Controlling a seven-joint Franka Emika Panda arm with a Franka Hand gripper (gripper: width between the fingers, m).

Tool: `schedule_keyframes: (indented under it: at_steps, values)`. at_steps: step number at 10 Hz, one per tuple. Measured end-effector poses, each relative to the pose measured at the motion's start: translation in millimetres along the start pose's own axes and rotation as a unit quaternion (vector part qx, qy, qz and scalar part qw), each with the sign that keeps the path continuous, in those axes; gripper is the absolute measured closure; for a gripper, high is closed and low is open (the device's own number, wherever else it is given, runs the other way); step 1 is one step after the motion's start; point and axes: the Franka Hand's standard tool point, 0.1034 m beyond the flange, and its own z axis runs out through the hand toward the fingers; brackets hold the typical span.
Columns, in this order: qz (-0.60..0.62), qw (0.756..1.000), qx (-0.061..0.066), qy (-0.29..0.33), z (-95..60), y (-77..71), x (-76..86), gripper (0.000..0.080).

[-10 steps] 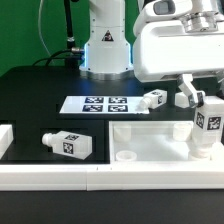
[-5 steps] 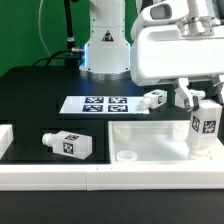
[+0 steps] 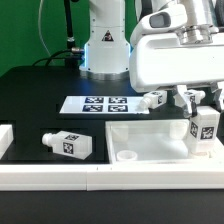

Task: Assemble one leg

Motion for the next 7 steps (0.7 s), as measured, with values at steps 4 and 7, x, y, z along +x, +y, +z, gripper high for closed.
schedule_keyframes:
  at_steps: [4, 7]
  values:
    - [0.000, 1.000, 0.000, 0.000, 0.1, 0.0, -0.1, 0.0296]
    - [0.001, 1.000, 0.002, -0.013, -0.4, -0.3, -0.7, 0.0158]
